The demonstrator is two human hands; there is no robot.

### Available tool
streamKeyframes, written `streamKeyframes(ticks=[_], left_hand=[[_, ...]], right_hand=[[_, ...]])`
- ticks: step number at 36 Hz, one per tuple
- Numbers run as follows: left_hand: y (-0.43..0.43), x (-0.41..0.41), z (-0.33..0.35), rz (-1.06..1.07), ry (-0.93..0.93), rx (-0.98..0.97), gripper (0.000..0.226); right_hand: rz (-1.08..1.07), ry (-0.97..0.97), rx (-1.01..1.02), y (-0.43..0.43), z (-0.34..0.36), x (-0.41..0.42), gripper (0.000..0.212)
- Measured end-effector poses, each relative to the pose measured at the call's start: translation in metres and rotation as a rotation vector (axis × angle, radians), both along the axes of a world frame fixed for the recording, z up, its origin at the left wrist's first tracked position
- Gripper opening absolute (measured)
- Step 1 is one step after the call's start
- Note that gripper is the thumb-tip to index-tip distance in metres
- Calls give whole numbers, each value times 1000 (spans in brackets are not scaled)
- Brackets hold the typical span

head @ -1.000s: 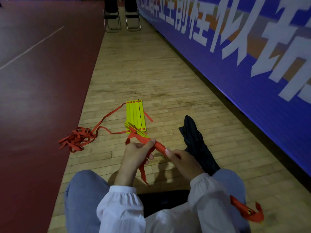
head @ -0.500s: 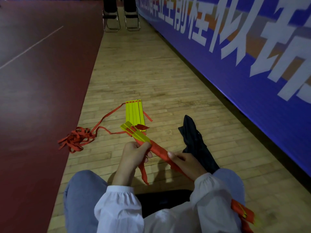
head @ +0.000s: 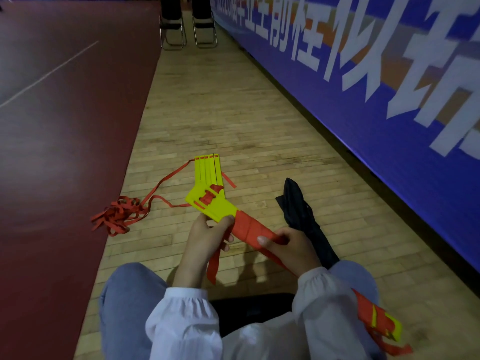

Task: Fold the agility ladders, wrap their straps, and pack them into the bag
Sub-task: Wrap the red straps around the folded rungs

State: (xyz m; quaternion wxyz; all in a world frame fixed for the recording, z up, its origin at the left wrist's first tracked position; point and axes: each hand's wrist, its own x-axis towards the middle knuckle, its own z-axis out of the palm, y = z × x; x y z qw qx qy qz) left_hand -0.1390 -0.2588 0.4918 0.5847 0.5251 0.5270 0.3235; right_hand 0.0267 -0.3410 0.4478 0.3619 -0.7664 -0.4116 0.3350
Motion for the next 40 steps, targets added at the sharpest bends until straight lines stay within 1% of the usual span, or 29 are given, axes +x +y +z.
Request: streamKeyframes(ticks=[6,8,11,14,18,20,22,26,27,31,36,40], left_hand=[[-1,-3,-2,22,64,58,32],[-3,-3,-1,32,76,66,34],[-4,-2,-1,57,82,64,32],[-4,-3,-2,59,113,71,31],[-1,-4,-5,53,158,54,31],[0,-4,-6,46,161,46,31],[0,-5,-6,35,156,46,31],[-1,-5,-4,3,130,54,32],[-1,-5,-3,-3,121,52,33],[-1,-7,-3,-19,80,23,31],[-1,-8,-1,-29,48,-43,31],[0,-8,1,-47,74,-111,40]], right_hand=[[6,-49,-36,1,0,-3,40],[11,-62,-36,1,3,-6,40],[33,-89,-36,0,10,-10,35],[59,-95,-36,-1,11,-12,38],[103,-79,-42,-1,8,-10,37],[147,-38,-41,-1,7,-9,39],[172,-1,-50,-1,10,-9,47],[180,-13,-39,-2,14,-13,70],[183,-4,-38,-2,14,-12,71],[206,81,-42,-4,12,-12,53],[165,90,-11,-5,12,-12,47],[144,74,11,-4,9,-11,48]])
